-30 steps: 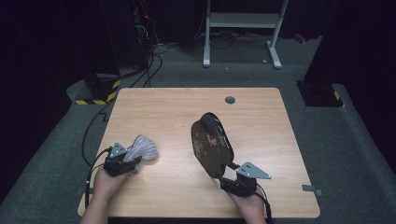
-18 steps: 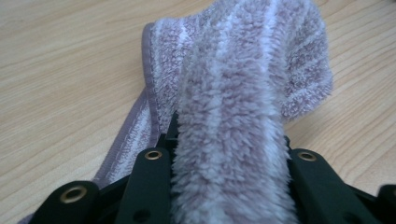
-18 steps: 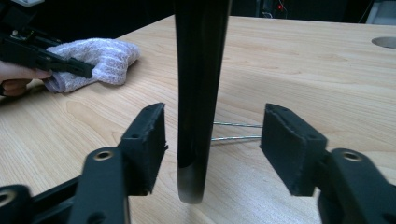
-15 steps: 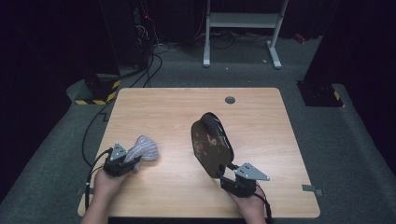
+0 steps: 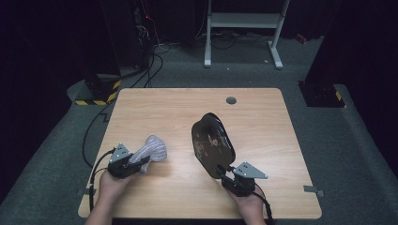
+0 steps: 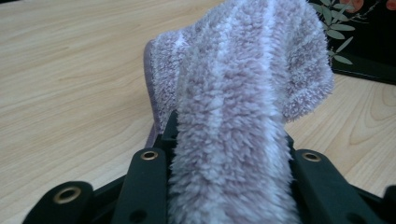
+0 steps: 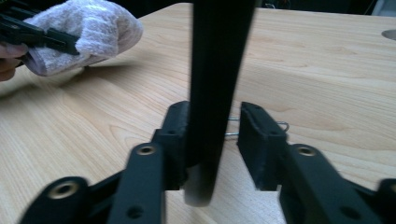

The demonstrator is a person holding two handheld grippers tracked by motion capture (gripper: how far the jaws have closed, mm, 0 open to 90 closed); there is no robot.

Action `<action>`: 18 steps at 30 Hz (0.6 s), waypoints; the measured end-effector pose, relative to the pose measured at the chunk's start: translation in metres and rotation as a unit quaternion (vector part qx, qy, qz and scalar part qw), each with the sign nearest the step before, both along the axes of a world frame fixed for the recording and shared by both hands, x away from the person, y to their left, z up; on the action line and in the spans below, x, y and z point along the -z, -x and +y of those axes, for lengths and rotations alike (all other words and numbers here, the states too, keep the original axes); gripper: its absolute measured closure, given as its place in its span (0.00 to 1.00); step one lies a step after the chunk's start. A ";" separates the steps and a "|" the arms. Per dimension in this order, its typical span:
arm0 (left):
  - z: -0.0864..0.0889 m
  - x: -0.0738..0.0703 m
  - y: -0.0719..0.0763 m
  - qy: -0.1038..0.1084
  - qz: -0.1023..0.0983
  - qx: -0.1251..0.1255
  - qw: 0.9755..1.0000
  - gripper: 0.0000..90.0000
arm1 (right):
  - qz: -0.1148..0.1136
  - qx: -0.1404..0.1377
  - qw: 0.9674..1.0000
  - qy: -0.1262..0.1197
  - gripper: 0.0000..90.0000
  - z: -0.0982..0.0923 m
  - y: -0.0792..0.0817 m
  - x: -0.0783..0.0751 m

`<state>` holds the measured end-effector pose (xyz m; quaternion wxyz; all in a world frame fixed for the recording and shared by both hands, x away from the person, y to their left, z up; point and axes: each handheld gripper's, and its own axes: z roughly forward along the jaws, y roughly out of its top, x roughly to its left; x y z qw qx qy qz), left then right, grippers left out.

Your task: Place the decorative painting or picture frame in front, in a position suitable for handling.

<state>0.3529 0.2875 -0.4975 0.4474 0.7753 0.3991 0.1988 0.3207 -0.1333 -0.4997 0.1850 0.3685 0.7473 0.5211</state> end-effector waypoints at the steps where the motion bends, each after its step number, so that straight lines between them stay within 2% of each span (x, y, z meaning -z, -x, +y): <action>1: -0.001 0.000 0.001 -0.001 -0.003 0.001 1.000 0.69 | -0.001 -0.001 1.000 -0.001 0.77 0.000 0.000 0.000; 4: -0.007 -0.002 0.003 -0.004 -0.014 0.007 1.000 0.69 | -0.005 -0.007 1.000 0.000 0.85 0.001 0.001 0.000; 7: -0.011 -0.003 0.005 -0.004 -0.020 0.015 1.000 0.70 | -0.002 -0.001 1.000 -0.005 0.86 0.001 -0.001 0.000; 8: -0.017 -0.005 0.006 -0.012 -0.024 0.029 0.999 0.70 | 0.000 -0.003 1.000 -0.007 0.87 0.000 -0.001 0.000; 9: -0.019 -0.005 0.006 -0.012 -0.025 0.033 0.999 0.70 | 0.002 -0.003 1.000 -0.007 0.87 0.000 -0.002 0.000; 10: -0.021 -0.006 0.007 -0.005 -0.022 0.034 0.999 0.70 | 0.004 -0.004 1.000 -0.010 0.87 0.000 -0.002 0.000; 13: -0.024 -0.011 0.006 0.034 -0.002 0.044 0.998 0.71 | 0.005 -0.003 1.000 -0.013 0.87 0.000 -0.003 0.000; 18: -0.030 -0.019 0.009 0.039 -0.021 0.036 0.998 0.71 | 0.001 -0.003 1.000 -0.010 0.87 0.002 -0.001 0.002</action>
